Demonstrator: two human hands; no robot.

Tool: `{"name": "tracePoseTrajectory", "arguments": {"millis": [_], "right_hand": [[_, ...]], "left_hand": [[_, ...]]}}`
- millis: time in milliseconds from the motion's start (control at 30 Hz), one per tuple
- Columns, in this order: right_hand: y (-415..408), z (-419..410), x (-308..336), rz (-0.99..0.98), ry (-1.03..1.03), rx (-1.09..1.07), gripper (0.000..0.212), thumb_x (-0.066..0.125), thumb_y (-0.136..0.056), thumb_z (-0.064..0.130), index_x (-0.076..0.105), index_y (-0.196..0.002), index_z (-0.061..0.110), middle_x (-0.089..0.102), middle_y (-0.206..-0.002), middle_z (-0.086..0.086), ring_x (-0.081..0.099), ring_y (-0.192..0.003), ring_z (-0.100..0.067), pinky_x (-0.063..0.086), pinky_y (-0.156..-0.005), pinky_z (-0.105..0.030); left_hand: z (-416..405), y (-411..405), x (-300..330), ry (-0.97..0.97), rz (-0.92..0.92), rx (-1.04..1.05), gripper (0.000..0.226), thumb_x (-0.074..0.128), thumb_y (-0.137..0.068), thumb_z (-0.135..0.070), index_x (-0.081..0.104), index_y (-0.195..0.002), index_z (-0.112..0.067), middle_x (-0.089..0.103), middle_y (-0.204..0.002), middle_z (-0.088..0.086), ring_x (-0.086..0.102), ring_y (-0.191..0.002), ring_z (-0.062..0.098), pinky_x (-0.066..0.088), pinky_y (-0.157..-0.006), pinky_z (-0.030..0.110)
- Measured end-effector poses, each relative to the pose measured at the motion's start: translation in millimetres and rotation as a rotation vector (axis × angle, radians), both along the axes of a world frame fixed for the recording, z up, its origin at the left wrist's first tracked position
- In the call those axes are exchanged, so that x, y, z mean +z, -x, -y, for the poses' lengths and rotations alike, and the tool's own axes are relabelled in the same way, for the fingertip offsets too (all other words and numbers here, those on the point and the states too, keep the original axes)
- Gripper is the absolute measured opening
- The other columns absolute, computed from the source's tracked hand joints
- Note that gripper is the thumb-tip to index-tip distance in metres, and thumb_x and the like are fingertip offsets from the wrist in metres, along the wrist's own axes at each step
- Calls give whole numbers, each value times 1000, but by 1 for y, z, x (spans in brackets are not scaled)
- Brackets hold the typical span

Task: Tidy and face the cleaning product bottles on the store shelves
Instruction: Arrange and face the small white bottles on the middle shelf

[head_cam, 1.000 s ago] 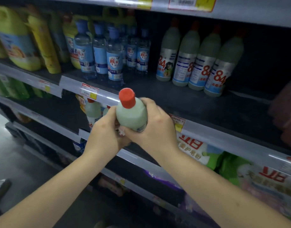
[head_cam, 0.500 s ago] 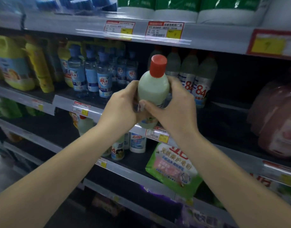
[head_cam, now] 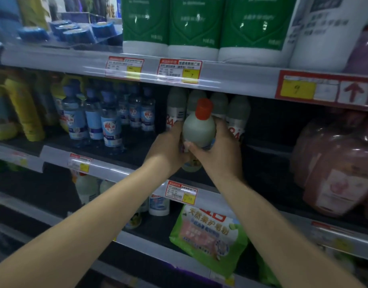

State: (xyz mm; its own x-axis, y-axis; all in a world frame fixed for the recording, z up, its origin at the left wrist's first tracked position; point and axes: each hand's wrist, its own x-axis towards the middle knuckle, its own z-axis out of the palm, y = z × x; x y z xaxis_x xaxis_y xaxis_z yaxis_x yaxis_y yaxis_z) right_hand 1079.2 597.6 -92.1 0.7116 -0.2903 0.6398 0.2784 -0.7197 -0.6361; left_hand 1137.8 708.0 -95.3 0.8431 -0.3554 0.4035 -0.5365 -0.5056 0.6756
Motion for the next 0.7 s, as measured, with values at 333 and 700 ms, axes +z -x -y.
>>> {"name": "tracePoseTrajectory", "arguments": {"millis": [333, 700], "right_hand": [[-46, 18, -6, -208, -196, 68, 40, 67, -84, 23, 56, -119, 8, 65, -114, -8, 57, -97, -14, 38, -69, -17], [-94, -15, -33, -318, -192, 177, 35, 62, -82, 9, 54, -116, 10, 64, -114, -11, 60, -107, -27, 49, -92, -43]], "left_hand": [[11, -34, 14, -36, 43, -73, 45, 69, -79, -13, 51, -120, -7, 62, -115, 9, 59, -106, 21, 43, -77, 21], [-15, -104, 12, -18, -34, 72, 52, 77, -73, -25, 56, -117, -6, 64, -114, 11, 60, -105, 25, 50, -89, 38]]}}
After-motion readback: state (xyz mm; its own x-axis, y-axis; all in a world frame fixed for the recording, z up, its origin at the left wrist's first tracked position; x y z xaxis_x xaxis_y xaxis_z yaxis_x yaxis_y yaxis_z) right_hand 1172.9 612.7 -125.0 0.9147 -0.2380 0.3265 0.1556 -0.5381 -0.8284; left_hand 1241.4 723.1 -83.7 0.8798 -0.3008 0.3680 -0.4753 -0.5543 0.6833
